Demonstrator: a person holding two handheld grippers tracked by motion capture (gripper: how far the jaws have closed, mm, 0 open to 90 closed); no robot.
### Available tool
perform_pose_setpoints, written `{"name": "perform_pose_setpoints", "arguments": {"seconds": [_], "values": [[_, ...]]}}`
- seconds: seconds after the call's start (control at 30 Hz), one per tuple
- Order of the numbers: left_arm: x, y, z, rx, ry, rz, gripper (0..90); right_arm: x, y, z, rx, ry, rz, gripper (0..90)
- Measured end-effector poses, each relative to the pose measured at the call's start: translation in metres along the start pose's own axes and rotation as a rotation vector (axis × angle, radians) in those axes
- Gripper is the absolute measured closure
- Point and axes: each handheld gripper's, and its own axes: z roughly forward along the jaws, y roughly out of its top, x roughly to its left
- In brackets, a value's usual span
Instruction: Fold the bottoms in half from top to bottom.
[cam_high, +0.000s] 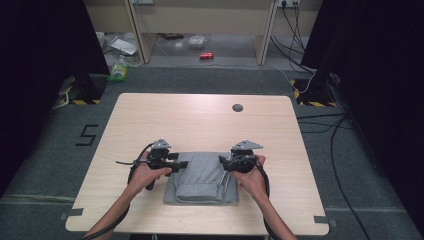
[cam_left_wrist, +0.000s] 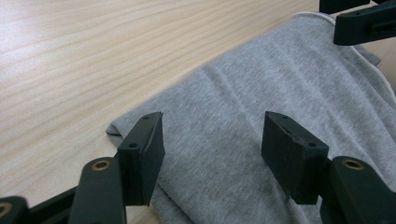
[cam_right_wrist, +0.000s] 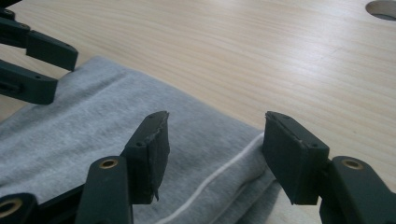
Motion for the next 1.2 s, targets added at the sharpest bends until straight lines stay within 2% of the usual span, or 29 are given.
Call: {"name": "perform_pose_setpoints", "arguments": {"seconds": [0.17, 0.23, 0.37, 0.47, 0.53, 0.63, 0.7, 0.83, 0.93, 1.2], "values": [[-0.002, -0.003, 0.002, 0.008, -0.007, 0.003, 38.8, 0.004, -0.001, 0.001, 0.007, 0.000, -0.007, 40.2], [-0.002, -0.004, 0.004, 0.018, -0.009, 0.005, 38.7, 0.004, -0.001, 0.001, 0.008, -0.009, -0.030, 40.5], [-0.002, -0.005, 0.004, 0.019, -0.007, 0.008, 38.7, 0.005, 0.003, -0.003, -0.024, -0.008, -0.015, 40.8], [-0.004, -0.006, 0.003, 0.020, -0.007, 0.013, 38.7, 0.009, 0.004, -0.004, -0.028, 0.015, -0.011, 40.8], [-0.005, -0.008, 0.002, 0.022, -0.006, 0.018, 38.7, 0.013, 0.003, -0.001, -0.013, 0.035, -0.015, 40.7], [-0.005, -0.010, 0.002, 0.028, 0.002, 0.026, 38.6, 0.016, 0.000, 0.003, 0.009, 0.040, -0.040, 40.7], [-0.006, -0.012, 0.003, 0.045, 0.036, 0.062, 38.4, 0.015, -0.001, 0.004, 0.018, 0.031, -0.053, 41.3], [-0.006, -0.014, 0.007, 0.050, 0.036, 0.064, 38.3, 0.012, -0.006, 0.007, 0.048, 0.020, -0.058, 42.2], [-0.005, -0.014, 0.007, 0.051, 0.037, 0.070, 38.6, 0.010, -0.011, 0.011, 0.070, 0.015, -0.081, 42.7], [-0.006, -0.018, 0.007, 0.040, 0.045, 0.087, 38.7, 0.008, -0.014, 0.012, 0.078, 0.015, -0.117, 44.7]]}}
